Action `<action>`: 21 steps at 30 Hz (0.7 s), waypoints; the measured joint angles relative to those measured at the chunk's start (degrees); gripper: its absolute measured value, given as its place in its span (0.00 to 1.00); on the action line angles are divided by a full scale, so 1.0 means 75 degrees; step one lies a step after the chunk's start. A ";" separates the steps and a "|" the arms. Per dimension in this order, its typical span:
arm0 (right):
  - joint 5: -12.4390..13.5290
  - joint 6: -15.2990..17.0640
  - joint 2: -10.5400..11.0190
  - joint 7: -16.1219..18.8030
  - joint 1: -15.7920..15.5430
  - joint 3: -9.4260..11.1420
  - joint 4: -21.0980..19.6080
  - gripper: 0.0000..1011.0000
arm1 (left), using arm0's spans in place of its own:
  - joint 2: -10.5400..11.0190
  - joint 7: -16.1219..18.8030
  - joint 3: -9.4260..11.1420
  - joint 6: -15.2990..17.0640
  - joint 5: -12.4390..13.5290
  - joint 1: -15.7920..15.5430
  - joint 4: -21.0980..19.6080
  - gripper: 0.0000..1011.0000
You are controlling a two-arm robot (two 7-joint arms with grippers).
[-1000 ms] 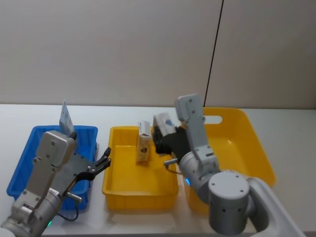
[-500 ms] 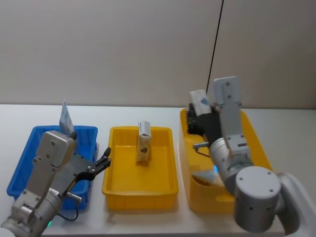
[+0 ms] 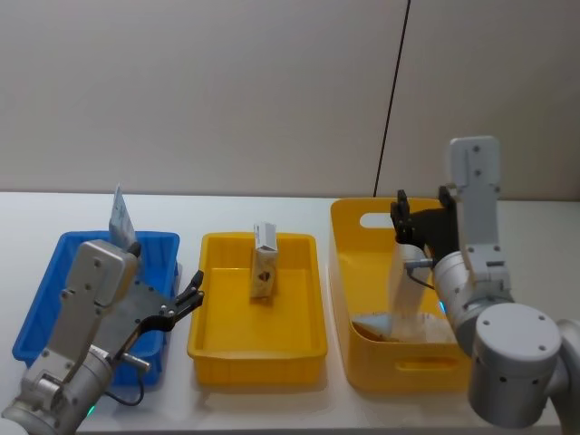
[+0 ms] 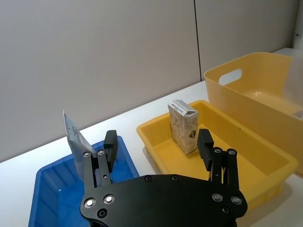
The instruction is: Bimanual collaborative sorting of washing and personal care products
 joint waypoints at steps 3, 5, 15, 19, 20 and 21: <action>0.0017 0.0001 0.0015 0.0003 -0.0026 0.0110 -0.0003 0.60 | 0.0000 0.0000 0.0000 0.0000 0.0000 0.0000 0.0000 0.99; 0.0039 -0.0003 0.0025 0.0012 -0.0039 0.0172 -0.0003 0.69 | 0.0000 0.0000 0.0000 0.0000 0.0000 0.0000 0.0000 0.99; 0.0102 -0.0027 0.0052 0.0061 -0.0080 0.0346 0.0003 0.97 | 0.0000 0.0000 0.0000 0.0000 0.0000 0.0000 0.0000 0.99; 0.0112 -0.0033 0.0057 0.0072 -0.0089 0.0376 0.0005 0.99 | 0.0000 0.0000 0.0000 0.0000 0.0000 0.0000 0.0000 0.99; 0.0115 -0.0035 0.0058 0.0076 -0.0092 0.0389 0.0006 0.99 | 0.0000 0.0000 0.0000 0.0000 0.0000 0.0000 0.0000 0.99; 0.0118 -0.0039 0.0059 0.0080 -0.0095 0.0401 0.0007 0.99 | 0.0000 0.0000 0.0000 0.0000 0.0000 0.0000 0.0000 0.99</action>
